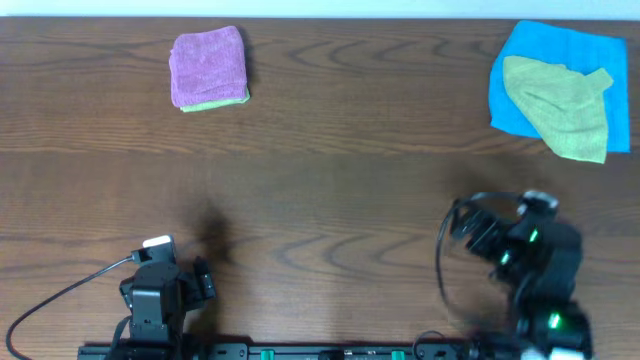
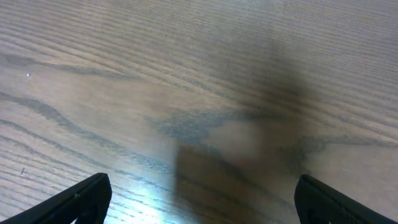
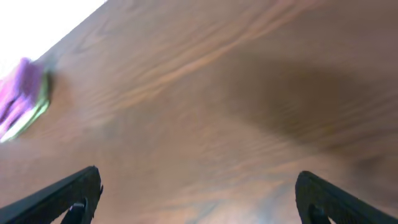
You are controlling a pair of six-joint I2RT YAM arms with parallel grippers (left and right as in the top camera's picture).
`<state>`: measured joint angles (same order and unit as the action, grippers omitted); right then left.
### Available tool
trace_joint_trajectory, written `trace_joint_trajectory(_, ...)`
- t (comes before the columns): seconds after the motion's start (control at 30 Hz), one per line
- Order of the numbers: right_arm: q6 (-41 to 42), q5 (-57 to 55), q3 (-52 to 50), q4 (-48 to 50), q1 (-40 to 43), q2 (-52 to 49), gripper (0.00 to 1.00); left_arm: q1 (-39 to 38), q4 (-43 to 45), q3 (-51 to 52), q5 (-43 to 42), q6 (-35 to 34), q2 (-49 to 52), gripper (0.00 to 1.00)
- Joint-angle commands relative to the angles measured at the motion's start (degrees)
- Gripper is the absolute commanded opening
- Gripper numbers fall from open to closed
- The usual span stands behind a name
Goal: Fold the cloth
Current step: 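Reach the right gripper toward the lime-green cloth on the blue cloth, then grasp the lime-green cloth with the right gripper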
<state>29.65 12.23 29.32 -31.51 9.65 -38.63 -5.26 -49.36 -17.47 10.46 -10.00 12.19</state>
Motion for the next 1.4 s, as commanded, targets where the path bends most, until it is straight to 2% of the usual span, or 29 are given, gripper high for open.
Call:
trace_joint_trajectory(0.0, 2.05, -1.05, 9.27, -0.52, 5.97, -12.28, 0.99, 0.00, -0.15, 0.15, -0.22, 1.03, -0.31, 0.95)
trace_joint_trajectory(0.2, 0.63, -11.41, 27.32, -0.55, 13.46, -34.64, 0.99, 0.00, -0.13, 0.15, -0.22, 1.03, -0.31, 0.95)
trace_joint_trajectory(0.3, -2.71, -9.60, 34.53, 0.37, 16.13, -41.05, 0.99, 0.00, -0.15, 0.15, -0.22, 1.03, -0.31, 0.95)
trace_joint_trajectory(0.5, -4.07, 3.26, 43.52, -1.01, 21.66, -51.87, 0.98, 0.00, -0.13, 0.15, -0.22, 1.03, -0.31, 0.95)
trace_joint_trajectory(0.6, 7.21, 9.55, 48.52, -3.69, 24.65, -57.37, 0.93, 0.00, -0.13, 0.15, -0.22, 1.03, -0.31, 0.95)
trace_joint_trajectory(0.67, 11.85, 14.40, 51.65, -3.67, 26.36, -61.29, 0.99, 0.00, -0.15, 0.15, -0.22, 1.03, -0.31, 0.95)
trace_joint_trajectory(0.73, 12.33, 21.11, 55.43, -1.16, 27.71, -66.36, 0.98, 0.00, -0.15, 0.15, -0.22, 1.03, -0.31, 0.95)
trace_joint_trajectory(0.87, 9.60, 24.83, 62.01, 0.22, 28.15, -74.10, 0.98, 0.00, -0.15, 0.15, -0.22, 1.03, -0.31, 0.95)
trace_joint_trajectory(0.9, 8.00, 25.77, 63.69, 0.33, 28.15, -76.02, 0.95, 0.00, -0.15, 0.15, -0.22, 1.03, -0.31, 0.95)
trace_joint_trajectory(1.03, 3.41, 26.10, 67.25, 0.68, 28.15, -81.83, 0.95, 0.00, -0.15, 0.15, -0.22, 1.03, -0.31, 0.95)
trace_joint_trajectory(1.27, 2.36, 21.27, 67.43, 1.51, 28.15, -87.84, 0.96, 0.00, -0.15, 0.15, -0.22, 1.03, -0.31, 0.95)
trace_joint_trajectory(1.37, 0.87, 19.26, 67.43, 3.21, 28.09, -90.01, 0.93, 0.00, -0.15, 0.15, -0.22, 1.03, -0.31, 0.95)
